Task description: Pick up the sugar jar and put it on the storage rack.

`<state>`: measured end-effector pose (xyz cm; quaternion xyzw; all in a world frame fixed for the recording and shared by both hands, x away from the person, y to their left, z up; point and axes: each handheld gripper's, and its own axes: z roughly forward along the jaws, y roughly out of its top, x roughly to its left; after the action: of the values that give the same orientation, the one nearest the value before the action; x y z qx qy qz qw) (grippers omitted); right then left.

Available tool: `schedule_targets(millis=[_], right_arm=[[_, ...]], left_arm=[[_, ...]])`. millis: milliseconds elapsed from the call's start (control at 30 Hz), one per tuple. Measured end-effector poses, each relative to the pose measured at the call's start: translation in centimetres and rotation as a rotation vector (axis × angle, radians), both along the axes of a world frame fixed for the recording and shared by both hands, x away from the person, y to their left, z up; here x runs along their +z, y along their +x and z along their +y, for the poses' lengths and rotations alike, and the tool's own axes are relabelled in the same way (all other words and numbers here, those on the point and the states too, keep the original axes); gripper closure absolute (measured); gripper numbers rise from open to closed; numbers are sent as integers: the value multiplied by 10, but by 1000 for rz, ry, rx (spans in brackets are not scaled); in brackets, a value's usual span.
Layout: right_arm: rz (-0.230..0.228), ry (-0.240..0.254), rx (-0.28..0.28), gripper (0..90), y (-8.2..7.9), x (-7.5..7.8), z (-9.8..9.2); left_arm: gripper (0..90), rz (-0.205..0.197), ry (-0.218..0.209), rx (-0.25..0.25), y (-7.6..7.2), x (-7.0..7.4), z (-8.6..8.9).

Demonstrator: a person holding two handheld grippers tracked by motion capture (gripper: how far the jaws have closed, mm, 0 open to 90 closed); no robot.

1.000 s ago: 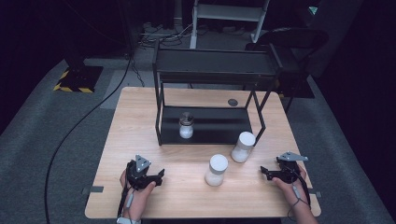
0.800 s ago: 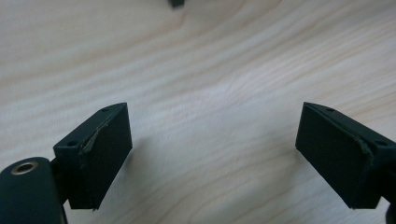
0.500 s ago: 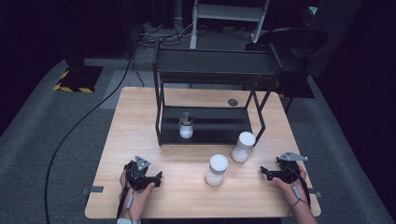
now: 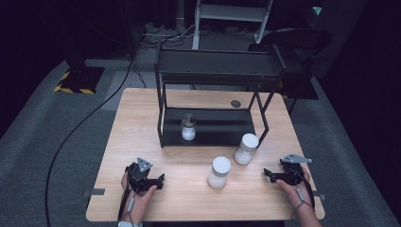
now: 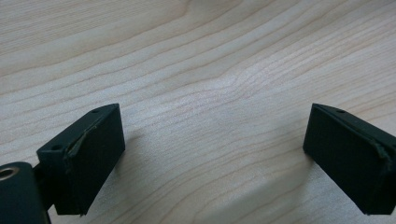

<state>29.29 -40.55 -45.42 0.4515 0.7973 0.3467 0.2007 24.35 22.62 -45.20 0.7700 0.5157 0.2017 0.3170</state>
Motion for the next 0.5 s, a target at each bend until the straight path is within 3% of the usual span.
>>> schedule_targets(millis=[500], right_arm=[[-23, 10, 4, 87, -5, 5, 0]], left_arm=[[46, 0, -1, 0, 0, 0, 0]])
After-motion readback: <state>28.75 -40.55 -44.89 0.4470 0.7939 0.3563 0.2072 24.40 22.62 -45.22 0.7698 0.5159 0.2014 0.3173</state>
